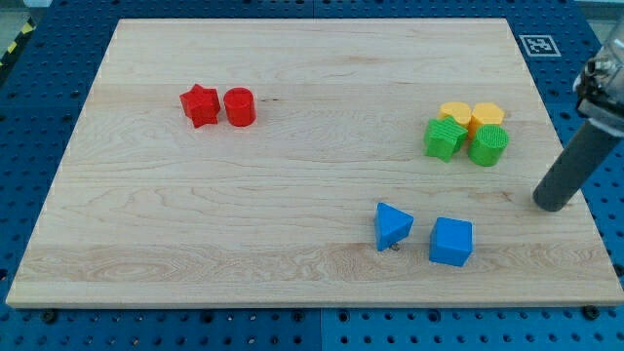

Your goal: Separate the yellow blocks from the green blocks

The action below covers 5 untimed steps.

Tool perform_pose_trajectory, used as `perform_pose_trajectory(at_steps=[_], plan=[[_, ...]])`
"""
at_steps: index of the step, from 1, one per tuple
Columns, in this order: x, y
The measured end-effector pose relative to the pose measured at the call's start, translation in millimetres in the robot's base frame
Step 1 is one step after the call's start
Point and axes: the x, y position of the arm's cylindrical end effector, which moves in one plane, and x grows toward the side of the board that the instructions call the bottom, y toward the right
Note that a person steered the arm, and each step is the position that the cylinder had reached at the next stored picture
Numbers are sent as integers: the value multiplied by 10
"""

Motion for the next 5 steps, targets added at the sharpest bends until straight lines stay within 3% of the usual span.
perform_pose_trajectory(at_steps=[4,5], plan=[[-411,218],[-689,206]])
